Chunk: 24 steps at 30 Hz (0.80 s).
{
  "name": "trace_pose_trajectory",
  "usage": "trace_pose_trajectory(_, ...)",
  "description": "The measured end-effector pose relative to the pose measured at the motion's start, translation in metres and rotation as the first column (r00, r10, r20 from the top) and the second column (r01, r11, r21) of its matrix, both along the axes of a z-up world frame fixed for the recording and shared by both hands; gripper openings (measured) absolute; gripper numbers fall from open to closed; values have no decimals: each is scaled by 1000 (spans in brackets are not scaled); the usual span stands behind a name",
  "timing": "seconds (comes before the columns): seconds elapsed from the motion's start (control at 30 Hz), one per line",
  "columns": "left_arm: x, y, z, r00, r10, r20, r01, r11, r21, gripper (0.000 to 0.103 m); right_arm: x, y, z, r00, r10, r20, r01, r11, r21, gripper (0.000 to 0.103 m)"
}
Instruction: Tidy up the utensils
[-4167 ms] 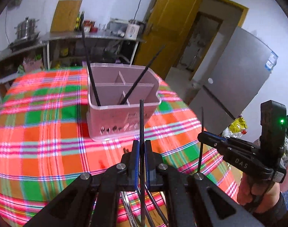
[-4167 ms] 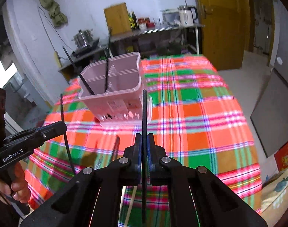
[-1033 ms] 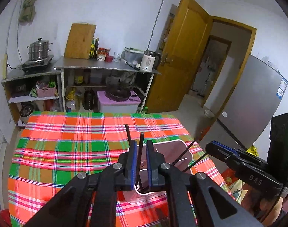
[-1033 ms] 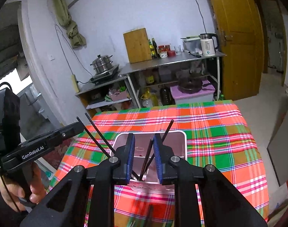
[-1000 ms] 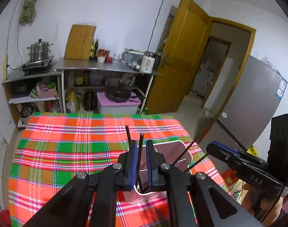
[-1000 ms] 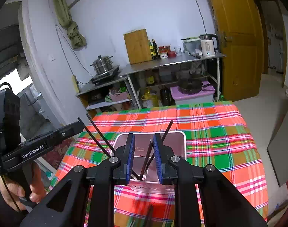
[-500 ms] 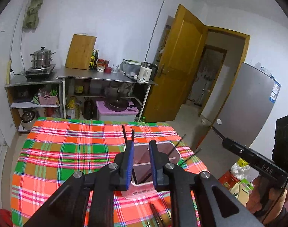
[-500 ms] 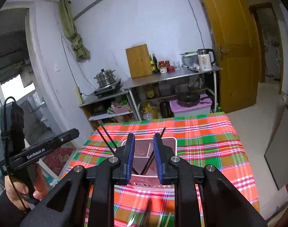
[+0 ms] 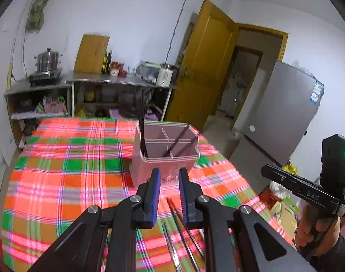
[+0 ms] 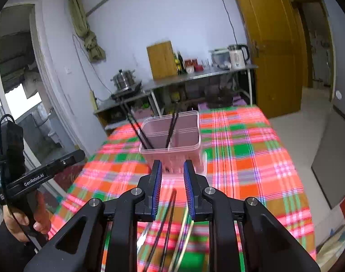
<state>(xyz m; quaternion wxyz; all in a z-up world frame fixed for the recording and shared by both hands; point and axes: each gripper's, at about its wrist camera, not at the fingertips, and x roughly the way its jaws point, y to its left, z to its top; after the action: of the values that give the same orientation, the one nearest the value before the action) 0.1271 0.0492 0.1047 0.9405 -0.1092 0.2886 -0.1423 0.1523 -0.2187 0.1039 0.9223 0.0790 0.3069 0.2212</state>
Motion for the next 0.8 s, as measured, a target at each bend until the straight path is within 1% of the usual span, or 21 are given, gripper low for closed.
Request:
trace_pose_trajectory(0.13,-14,1,-33,998,-4,-68,4,1000,-4,16,-8,1,-31,997,9,-77,-10,1000,-10,20)
trace_pose_trajectory(0.2,-16,3,-50,994,4,-107,-5,1000,-10,16,-9,2,-44,994,19,-109,-20,1000,-13,20)
trace_pose_trajectory(0.3,-17,6,-67,988,12,-151,-16,1000,-20,16,-6,8,-63,987,35,-157,-39,999,-22,20)
trace_pose_trajectory(0.4,-15,9,-77,985,14,-172,-19,999,-29,16,0,20,-78,979,54,-196,-64,997,-44,20)
trace_pose_trajectory(0.53,-13,13,-80,983,19,-180,-26,999,-39,16,12,33,-104,964,70,-255,-88,994,-61,18)
trace_pose_trajectory(0.63,-12,17,-82,982,22,-188,-31,999,-44,16,18,41,-122,953,76,-292,-102,992,-73,15)
trace_pose_trajectory(0.8,-8,21,-88,978,24,-207,-36,998,-54,16,29,54,-140,940,82,-332,-118,989,-92,14)
